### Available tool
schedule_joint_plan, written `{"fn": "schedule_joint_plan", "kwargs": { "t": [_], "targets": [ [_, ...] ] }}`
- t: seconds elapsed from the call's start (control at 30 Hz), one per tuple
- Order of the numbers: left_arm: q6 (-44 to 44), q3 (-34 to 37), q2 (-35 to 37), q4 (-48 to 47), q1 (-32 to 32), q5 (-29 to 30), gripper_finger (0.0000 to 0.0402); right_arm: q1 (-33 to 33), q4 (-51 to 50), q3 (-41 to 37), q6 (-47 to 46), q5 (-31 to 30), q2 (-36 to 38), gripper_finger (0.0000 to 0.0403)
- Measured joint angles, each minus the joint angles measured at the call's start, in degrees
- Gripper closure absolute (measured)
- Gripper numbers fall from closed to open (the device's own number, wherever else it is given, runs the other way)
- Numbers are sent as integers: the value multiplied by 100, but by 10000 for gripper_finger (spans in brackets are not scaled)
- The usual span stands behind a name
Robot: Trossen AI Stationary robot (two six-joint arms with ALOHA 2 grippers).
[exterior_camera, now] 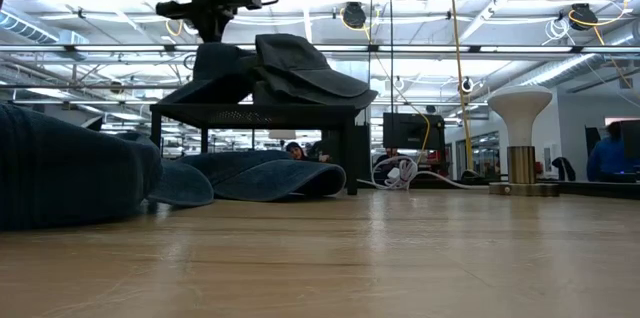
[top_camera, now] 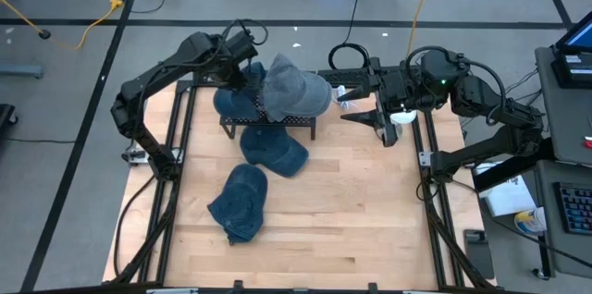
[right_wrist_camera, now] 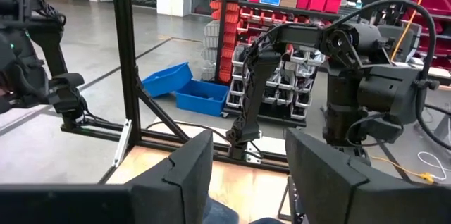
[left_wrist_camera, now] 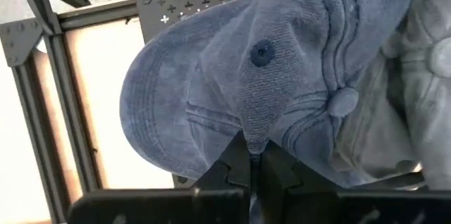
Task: Pick & Place hat
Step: Put the top right dark blue cap on the left side of the shelf
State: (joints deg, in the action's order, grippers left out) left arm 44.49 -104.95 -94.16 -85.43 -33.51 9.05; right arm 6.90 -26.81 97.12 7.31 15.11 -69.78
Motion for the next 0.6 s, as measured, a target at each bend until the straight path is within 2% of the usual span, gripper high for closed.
{"fn": "schedule_joint_plan", "kwargs": {
  "t": [0.4,0.6],
  "targets": [
    [-195,-1,-500,242,176,99,398,0,0,0,97,17,0,232],
    [-227,0,-521,339,176,148,359,1,0,0,96,17,41,232]
  ]
}}
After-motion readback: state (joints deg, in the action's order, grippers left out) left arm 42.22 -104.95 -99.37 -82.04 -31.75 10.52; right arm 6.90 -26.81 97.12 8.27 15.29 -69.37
